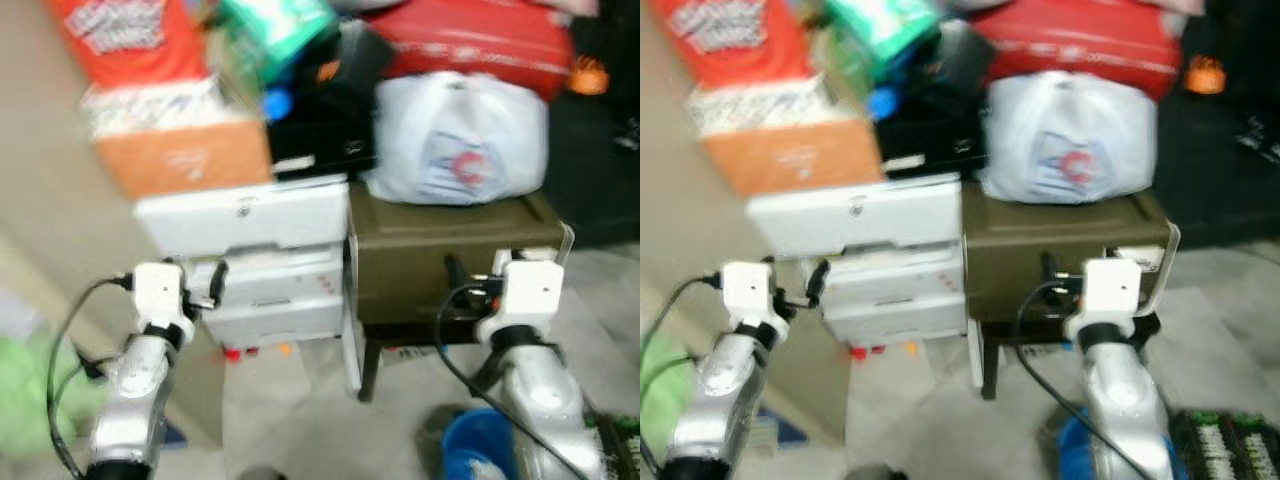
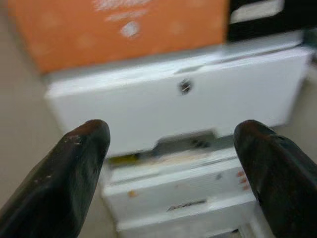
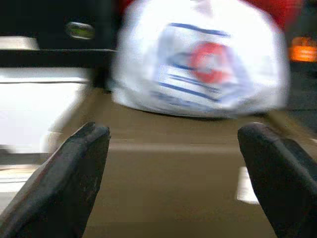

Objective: Clean up the room

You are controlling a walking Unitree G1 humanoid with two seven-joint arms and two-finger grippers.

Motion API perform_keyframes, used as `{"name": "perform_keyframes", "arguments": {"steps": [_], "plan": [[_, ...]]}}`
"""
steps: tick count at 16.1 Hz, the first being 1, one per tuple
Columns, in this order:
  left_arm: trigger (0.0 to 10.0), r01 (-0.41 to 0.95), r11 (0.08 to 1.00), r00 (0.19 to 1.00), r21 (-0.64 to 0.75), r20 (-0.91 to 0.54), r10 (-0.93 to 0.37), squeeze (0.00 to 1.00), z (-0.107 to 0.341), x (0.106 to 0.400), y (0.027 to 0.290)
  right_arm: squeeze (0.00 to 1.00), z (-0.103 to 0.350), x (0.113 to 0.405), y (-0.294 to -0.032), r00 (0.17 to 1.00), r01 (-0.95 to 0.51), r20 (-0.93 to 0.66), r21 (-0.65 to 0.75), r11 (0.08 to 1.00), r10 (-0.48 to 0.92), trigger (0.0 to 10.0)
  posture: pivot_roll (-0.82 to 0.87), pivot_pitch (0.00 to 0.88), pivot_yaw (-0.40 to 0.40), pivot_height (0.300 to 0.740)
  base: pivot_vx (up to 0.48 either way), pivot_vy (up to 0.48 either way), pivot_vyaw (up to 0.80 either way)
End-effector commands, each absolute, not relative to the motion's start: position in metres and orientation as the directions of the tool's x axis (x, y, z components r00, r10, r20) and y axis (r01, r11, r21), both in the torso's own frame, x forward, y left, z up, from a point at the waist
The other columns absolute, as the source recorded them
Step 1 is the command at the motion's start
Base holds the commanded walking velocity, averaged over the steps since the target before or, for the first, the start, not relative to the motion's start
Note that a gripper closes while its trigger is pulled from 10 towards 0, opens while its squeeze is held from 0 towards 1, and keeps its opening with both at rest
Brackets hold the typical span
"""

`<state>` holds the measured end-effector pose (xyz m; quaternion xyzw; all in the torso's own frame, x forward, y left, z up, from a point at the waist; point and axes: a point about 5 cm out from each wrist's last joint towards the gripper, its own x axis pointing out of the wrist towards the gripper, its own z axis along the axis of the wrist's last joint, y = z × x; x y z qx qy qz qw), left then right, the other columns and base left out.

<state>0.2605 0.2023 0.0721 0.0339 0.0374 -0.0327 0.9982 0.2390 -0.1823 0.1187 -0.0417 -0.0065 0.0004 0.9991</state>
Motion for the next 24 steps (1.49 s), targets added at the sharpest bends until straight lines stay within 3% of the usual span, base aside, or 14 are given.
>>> {"name": "perform_keyframes", "arguments": {"steps": [1,24], "plan": [[10.0,0.075,0.995,0.995,0.070,-0.064,-0.070,0.00,0.0751,0.2621,0.2005,0.00,0.1213,0.2405,-0.1842,1.000,-0.002,0.021,-0.086,0.996,0.004,10.0,-0.15,0.000,0.062,0.740,0.000,0.000,0.80],[10.0,0.007,0.993,0.997,0.122,-0.079,0.003,0.00,0.0735,0.2624,0.2038,0.00,0.1238,0.2471,-0.1858,0.999,-0.016,0.027,-0.093,0.996,0.019,10.0,-0.14,0.000,0.057,0.740,0.000,0.000,0.80]]}}
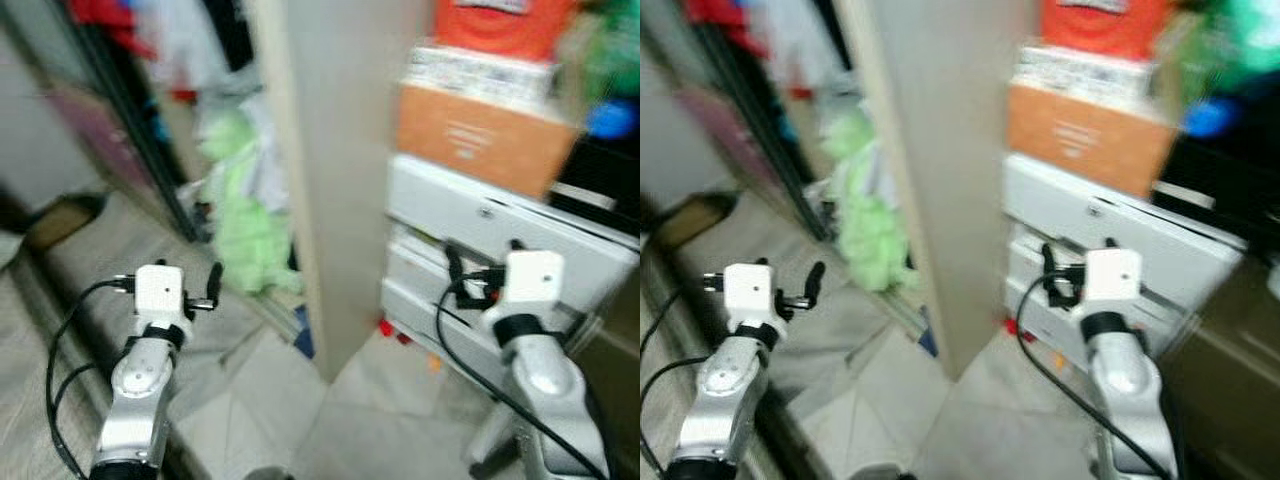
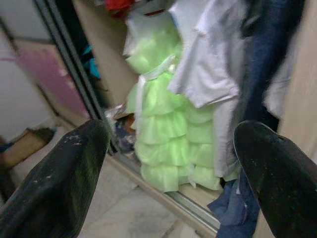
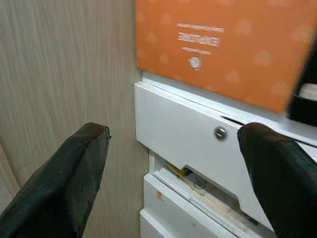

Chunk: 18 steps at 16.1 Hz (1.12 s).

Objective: Clean up the room

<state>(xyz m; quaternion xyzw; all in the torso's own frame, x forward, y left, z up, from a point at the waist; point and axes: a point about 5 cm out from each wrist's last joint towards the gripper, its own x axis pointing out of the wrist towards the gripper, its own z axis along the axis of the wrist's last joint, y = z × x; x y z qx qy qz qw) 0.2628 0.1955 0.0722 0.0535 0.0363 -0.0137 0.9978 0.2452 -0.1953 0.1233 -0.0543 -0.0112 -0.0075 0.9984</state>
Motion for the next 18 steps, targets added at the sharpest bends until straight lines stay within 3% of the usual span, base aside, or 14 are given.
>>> {"name": "perform_keyframes", "arguments": {"steps": [1,7,10,14,18], "plan": [[10.0,0.007,0.993,0.997,0.121,-0.081,0.003,0.00,0.073,0.262,0.204,0.00,0.124,0.247,-0.185,0.999,-0.019,0.027,-0.093,0.995,0.021,10.0,-0.14,0.000,0.055,0.740,0.000,0.000,0.80],[10.0,-0.020,0.993,0.997,0.116,-0.074,0.028,0.00,0.073,0.260,0.203,0.00,0.127,0.253,-0.185,0.999,-0.038,0.033,-0.085,0.996,0.041,10.0,-0.12,0.000,0.017,0.740,0.000,0.000,0.77],[10.0,-0.077,0.990,0.995,0.115,-0.059,0.084,0.00,0.073,0.251,0.209,0.00,0.126,0.265,-0.172,0.993,-0.117,0.021,-0.072,0.990,0.119,10.0,-0.05,0.000,-0.041,0.740,0.000,0.000,0.00],[10.0,-0.085,0.989,0.994,0.120,-0.059,0.093,0.00,0.072,0.246,0.210,0.00,0.127,0.271,-0.160,0.986,-0.163,0.028,-0.070,0.984,0.165,10.0,-0.04,0.000,-0.050,0.740,0.000,0.000,0.00],[10.0,-0.056,0.991,0.997,0.120,-0.045,0.061,0.00,0.075,0.251,0.206,0.00,0.128,0.271,-0.168,0.989,-0.138,0.039,-0.075,0.988,0.141,10.0,-0.06,0.000,-0.024,0.740,0.000,-0.154,0.80]]}}
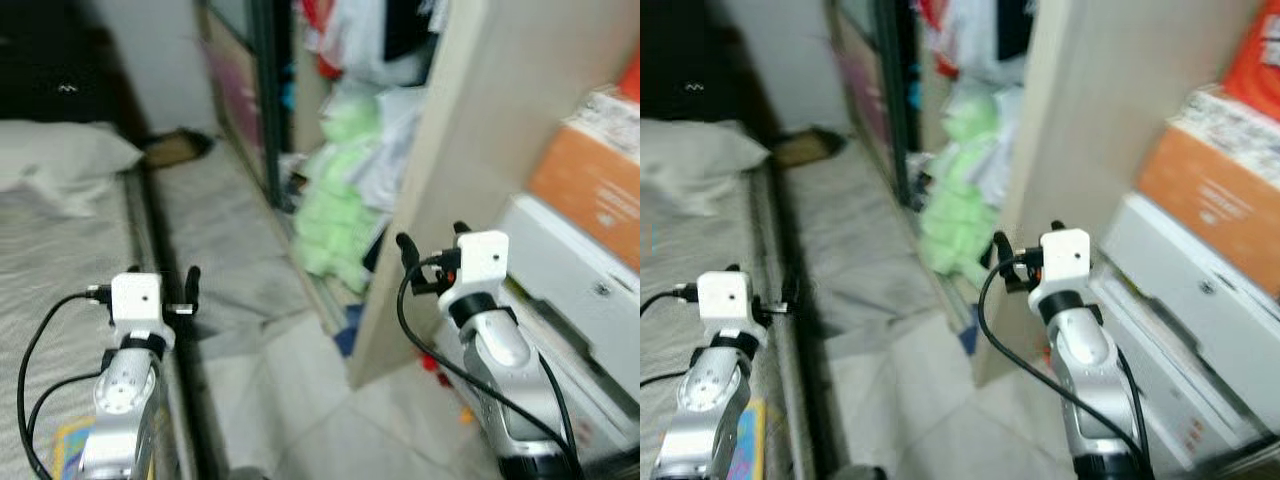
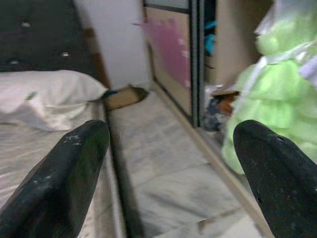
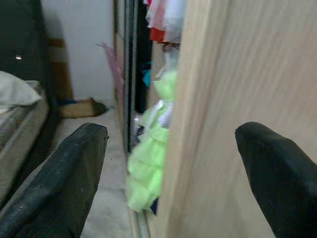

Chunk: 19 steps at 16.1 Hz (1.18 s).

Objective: Clean up the room

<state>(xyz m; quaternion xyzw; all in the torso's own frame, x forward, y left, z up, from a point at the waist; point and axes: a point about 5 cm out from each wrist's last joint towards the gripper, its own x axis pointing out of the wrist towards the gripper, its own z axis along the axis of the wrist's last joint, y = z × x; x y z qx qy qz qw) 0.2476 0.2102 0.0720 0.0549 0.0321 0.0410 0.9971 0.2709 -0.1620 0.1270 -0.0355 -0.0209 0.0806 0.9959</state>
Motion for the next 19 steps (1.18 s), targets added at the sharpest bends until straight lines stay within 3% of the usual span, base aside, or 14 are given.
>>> {"name": "perform_keyframes", "arguments": {"steps": [1,6,9,19], "plan": [[10.0,-0.043,0.992,0.998,0.121,-0.044,0.048,0.00,0.0760,0.2525,0.2043,0.00,0.1280,0.2695,-0.1698,0.991,-0.127,0.041,-0.069,0.989,0.130,10.0,-0.07,0.000,-0.016,0.740,0.000,-0.409,0.00],[10.0,-0.028,0.992,0.999,0.121,-0.043,0.034,0.00,0.0781,0.2562,0.2036,0.00,0.1255,0.2655,-0.1698,0.993,-0.112,0.043,-0.035,0.993,0.113,10.0,-0.08,0.000,-0.003,0.740,0.000,-0.397,0.00],[10.0,-0.045,0.993,0.998,0.107,-0.032,0.049,0.00,0.0797,0.2576,0.2050,0.00,0.1266,0.2659,-0.1692,0.992,-0.116,0.045,-0.056,0.992,0.118,10.0,-0.08,0.000,-0.004,0.740,0.000,0.000,0.00],[10.0,-0.072,0.989,0.997,0.129,-0.002,0.073,0.00,0.0837,0.2610,0.2050,0.00,0.1188,0.2633,-0.1675,0.973,-0.232,-0.022,-0.051,0.971,0.231,10.0,-0.09,0.000,0.008,0.740,0.000,0.000,0.80]]}}
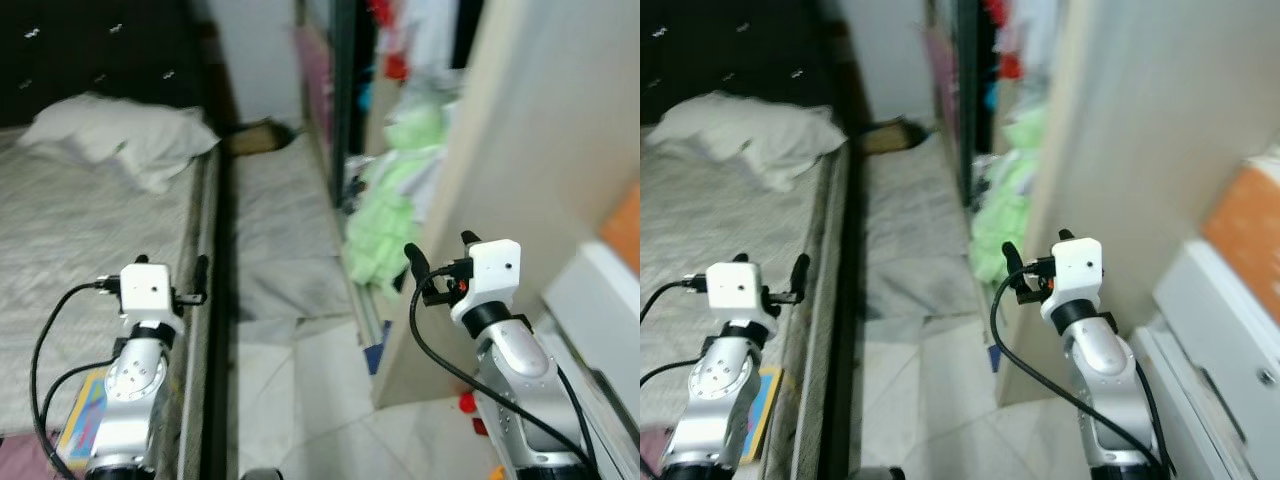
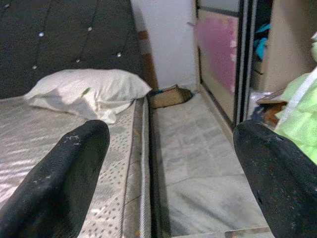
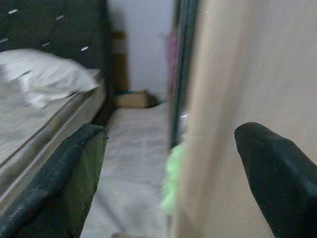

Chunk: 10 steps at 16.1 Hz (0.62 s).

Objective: Clean up the room

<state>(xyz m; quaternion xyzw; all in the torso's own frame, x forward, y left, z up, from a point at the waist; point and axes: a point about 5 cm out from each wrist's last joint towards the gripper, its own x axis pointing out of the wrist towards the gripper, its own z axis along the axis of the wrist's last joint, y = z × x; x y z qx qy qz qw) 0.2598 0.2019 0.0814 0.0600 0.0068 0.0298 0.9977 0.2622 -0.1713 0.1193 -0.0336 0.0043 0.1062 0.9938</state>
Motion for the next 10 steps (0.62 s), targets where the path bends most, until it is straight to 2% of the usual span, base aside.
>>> {"name": "perform_keyframes", "arguments": {"steps": [1,2,4,8,10], "plan": [[10.0,-0.071,0.989,0.997,0.127,-0.007,0.073,0.00,0.083,0.261,0.205,0.00,0.117,0.262,-0.162,0.955,-0.295,-0.043,-0.035,0.955,0.294,10.0,-0.09,0.000,0.007,0.740,0.000,0.000,0.80],[10.0,-0.070,0.989,0.997,0.127,-0.012,0.072,0.00,0.082,0.261,0.205,0.00,0.115,0.258,-0.154,0.927,-0.371,-0.059,-0.018,0.928,0.370,10.0,-0.09,0.000,0.006,0.740,0.000,0.000,0.80],[10.0,-0.072,0.989,0.997,0.127,-0.013,0.074,0.00,0.081,0.260,0.205,0.00,0.115,0.256,-0.148,0.908,-0.417,-0.058,-0.010,0.909,0.416,10.0,-0.09,0.000,0.004,0.740,0.000,0.000,0.80],[10.0,-0.080,0.989,0.997,0.128,-0.012,0.082,0.00,0.081,0.260,0.205,0.00,0.120,0.257,-0.145,0.905,-0.424,-0.038,0.003,0.906,0.424,10.0,-0.08,0.000,0.005,0.740,0.000,0.000,0.80],[10.0,-0.075,0.989,0.997,0.130,-0.013,0.078,0.00,0.081,0.260,0.205,0.00,0.115,0.258,-0.158,0.938,-0.343,-0.069,-0.017,0.939,0.341,10.0,-0.09,0.000,0.007,0.740,0.000,0.000,0.21]]}}
